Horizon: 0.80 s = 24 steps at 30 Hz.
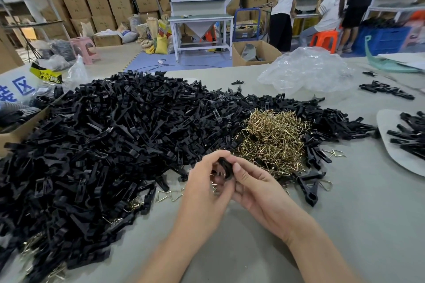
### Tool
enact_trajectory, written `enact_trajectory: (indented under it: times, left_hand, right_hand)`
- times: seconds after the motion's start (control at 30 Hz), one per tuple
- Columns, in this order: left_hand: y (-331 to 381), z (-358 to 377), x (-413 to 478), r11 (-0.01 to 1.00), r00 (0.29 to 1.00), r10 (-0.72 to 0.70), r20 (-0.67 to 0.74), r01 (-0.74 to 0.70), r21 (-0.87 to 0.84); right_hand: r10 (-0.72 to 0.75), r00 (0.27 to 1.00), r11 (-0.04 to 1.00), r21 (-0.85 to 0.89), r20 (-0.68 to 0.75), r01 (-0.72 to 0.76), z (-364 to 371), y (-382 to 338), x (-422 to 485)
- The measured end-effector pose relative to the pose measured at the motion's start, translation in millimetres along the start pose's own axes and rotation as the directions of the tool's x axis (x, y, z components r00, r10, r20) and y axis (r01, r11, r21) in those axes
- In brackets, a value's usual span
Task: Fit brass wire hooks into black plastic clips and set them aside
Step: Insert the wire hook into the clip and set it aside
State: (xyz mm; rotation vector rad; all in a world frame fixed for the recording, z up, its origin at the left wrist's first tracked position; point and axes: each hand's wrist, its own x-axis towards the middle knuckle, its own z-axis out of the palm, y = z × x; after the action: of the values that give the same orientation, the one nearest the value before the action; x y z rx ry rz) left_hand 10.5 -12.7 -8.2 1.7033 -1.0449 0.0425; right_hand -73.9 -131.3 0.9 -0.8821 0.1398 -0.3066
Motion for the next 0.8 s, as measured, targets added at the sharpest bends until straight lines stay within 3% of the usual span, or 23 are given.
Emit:
enact_trajectory:
  times: [0.1,0.17,0.4,0.5,0.6,0.73,0.8]
  left_hand:
    - [6.3,4.1,0.6,0.979,0.997,-0.047,-0.065,0.033,-0.201]
    - [7.8,6.1,-1.0,0.968,0.992,-0.067,-0.105,0.039,-0.246]
    - [7.9,8.5,0.7,0.996,0.979,-0.005,-0.205,-0.013,-0.088]
    - [5.7,8.1,2.5,0.991,0.982,-0.072,-0.173,0.051,-0.122]
    - [7.2,8.8,0.3,0.998,0.997,-0.020,-0.071,0.016,-0.058]
    - [13.0,18.0,11.7,0.991,0.995,-0.084,0.049,0.088,-0.097]
    - [16.1,30.3,34.8,0.997,0.990,-0.058,0.132,0.050,0.067]
  right_hand:
    - [-0.015,1.000,1.000,0.023,0.011,0.015,1.9,2.7,-0.1]
    - [0.002,1.000,0.999,0.035,0.024,-0.002,1.9,2.6,-0.3]
    - [-0.050,0.999,0.998,0.046,-0.021,0.050,3.6,2.8,-0.1]
    - [-0.095,0.992,0.995,0.029,-0.078,0.098,4.9,7.1,1.4]
    - [-0.152,0.975,0.987,0.018,-0.165,0.157,0.8,4.0,3.1]
    - [-0.212,0.911,0.951,0.138,-0.355,0.275,-20.9,-14.2,-1.6]
    - [-0.246,0.878,0.878,0.290,-0.410,0.381,-31.5,-24.7,-5.4]
